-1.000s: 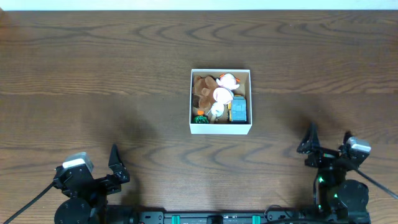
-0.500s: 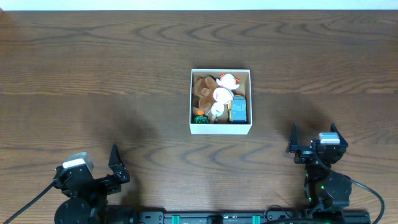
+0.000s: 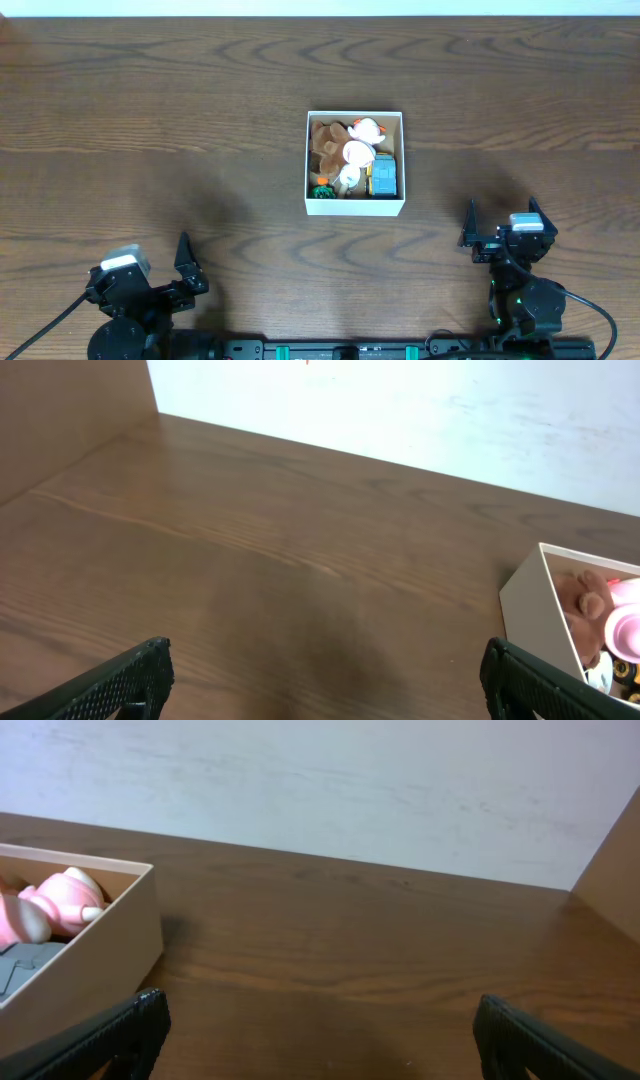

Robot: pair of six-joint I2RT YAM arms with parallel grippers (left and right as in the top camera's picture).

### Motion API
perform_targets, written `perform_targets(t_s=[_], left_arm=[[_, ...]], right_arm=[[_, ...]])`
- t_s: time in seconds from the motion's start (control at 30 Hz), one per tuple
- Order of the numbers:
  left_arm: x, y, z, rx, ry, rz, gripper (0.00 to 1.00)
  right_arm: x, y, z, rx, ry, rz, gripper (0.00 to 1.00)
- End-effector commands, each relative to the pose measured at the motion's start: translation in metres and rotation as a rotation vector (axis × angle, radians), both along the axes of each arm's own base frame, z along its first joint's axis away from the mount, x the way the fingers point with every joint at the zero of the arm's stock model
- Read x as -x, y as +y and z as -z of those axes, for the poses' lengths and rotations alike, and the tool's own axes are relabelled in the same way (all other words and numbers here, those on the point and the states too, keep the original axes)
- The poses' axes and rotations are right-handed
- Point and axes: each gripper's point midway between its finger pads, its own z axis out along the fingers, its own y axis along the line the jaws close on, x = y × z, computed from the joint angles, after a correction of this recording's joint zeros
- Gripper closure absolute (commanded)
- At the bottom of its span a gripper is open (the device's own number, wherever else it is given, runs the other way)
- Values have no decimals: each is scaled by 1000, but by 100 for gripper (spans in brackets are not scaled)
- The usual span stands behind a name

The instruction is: Pack container

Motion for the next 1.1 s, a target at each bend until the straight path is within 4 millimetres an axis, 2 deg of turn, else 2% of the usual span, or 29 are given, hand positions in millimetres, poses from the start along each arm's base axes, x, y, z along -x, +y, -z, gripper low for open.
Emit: perform_targets(t_s=[0.0,0.63,0.73,0.83,0.97,1.07], left_arm=[[0,2,0,6,-3,-14,2],[0,2,0,6,-3,-14,2],[1,3,2,-38,12,-9,2],[-1,1,8,-37,27,4,2],[-9,1,30,-39,51,3,2],[-20,2,31,-36,-16,-7,2]], right_arm=[[0,0,1,16,0,-4,1],[0,0,1,16,-1,-5,1],[0,0,1,16,-1,-5,1],[0,0,1,16,-1,-4,1],[0,0,1,16,-1,-4,1],[0,0,1,16,-1,-5,1]])
